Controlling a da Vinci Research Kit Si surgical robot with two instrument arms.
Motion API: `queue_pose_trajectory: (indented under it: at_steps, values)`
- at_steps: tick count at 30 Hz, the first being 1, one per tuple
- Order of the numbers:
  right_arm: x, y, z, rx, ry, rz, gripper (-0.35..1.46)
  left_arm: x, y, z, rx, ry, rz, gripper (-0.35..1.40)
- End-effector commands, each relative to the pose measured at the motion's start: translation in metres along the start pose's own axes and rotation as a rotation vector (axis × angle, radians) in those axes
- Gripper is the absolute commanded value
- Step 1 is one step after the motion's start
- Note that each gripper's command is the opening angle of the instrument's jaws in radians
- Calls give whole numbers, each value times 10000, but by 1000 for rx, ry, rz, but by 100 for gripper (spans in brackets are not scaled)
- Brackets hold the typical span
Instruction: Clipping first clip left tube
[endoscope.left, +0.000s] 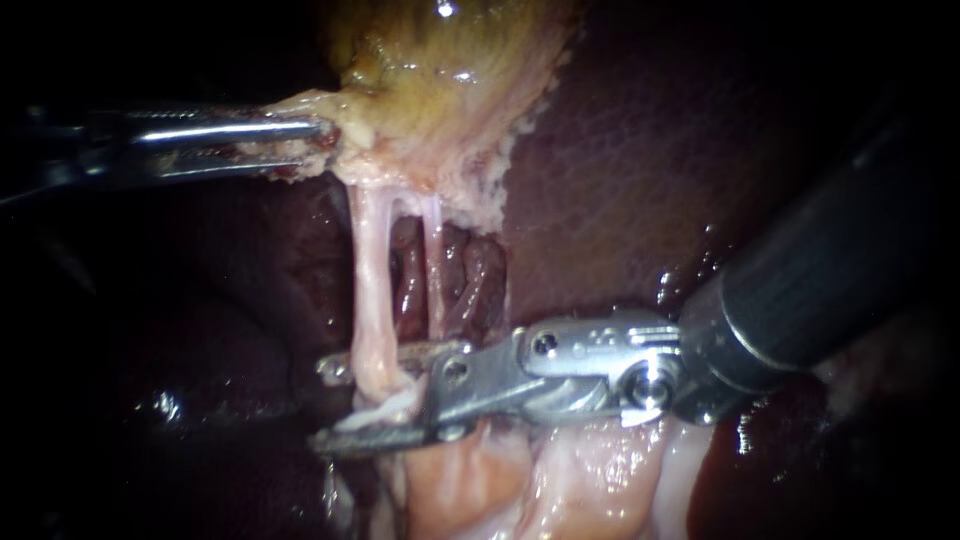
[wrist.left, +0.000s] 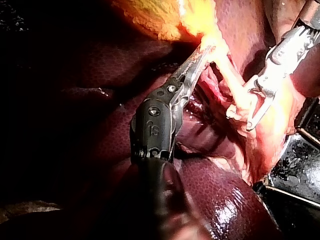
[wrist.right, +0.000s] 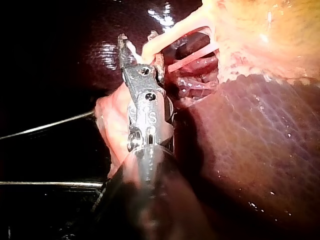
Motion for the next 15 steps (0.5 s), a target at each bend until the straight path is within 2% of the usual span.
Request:
queue_pose_trajectory:
  at_steps: [1,7,12,15]
  values:
    - [0,-1,-1,-1,0,8,19,0,0,0,0,0,0,-35]
    - [-1,-3,-4,1,0,13,-2,0,0,0,0,0,0,-35]
    - [-1,-5,-6,2,-1,34,-35,0,0,0,0,0,0,-35]
    - [-1,-6,-6,9,-1,51,-35,0,0,0,0,0,0,-35]
